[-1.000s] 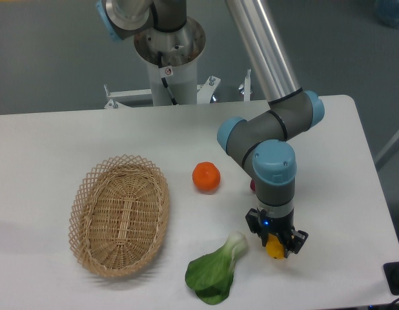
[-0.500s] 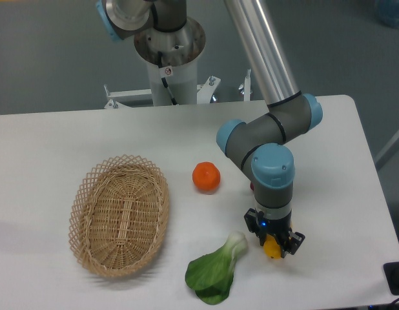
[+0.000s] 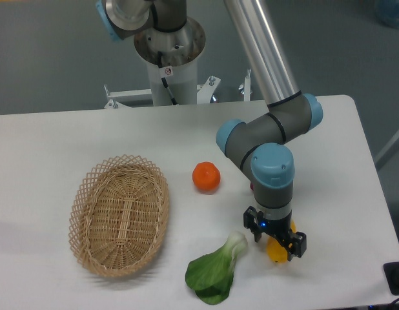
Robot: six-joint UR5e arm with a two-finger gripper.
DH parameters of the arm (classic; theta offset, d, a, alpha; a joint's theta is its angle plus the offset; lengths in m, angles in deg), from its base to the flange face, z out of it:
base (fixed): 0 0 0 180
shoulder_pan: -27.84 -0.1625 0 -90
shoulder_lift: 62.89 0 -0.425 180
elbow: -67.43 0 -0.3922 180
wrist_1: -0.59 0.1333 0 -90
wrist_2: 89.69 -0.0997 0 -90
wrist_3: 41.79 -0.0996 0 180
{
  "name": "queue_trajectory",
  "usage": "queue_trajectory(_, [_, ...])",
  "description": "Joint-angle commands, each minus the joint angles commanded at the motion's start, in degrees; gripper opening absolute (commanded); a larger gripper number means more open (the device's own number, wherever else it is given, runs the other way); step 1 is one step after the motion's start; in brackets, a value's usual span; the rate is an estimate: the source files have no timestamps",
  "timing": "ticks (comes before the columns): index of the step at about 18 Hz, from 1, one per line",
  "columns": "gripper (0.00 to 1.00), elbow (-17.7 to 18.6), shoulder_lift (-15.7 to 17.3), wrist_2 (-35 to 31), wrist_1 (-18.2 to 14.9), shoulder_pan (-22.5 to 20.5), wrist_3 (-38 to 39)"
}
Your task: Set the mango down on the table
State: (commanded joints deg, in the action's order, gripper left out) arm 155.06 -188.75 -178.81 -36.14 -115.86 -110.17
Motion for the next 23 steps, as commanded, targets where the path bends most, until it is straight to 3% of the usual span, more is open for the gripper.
queue_trajectory(3, [1.0,-0.7,1.5,-0.5,-1.1,0.0,-0.3])
queue_trajectory(11, [1.0,-6.1,10.4,-0.4,-28.9,-0.3,-1.2])
queue_trajectory(15, [1.0,-4.7,16.3,0.0,-37.8,-3.2,-7.5])
queue_trajectory(19, [1.0,-1.8,22.1,0.8,-43.1,-7.8,-15.4])
queue_trajectory(23, [1.0,-1.8,25.3,3.1,-46.0,-13.0,-22.0])
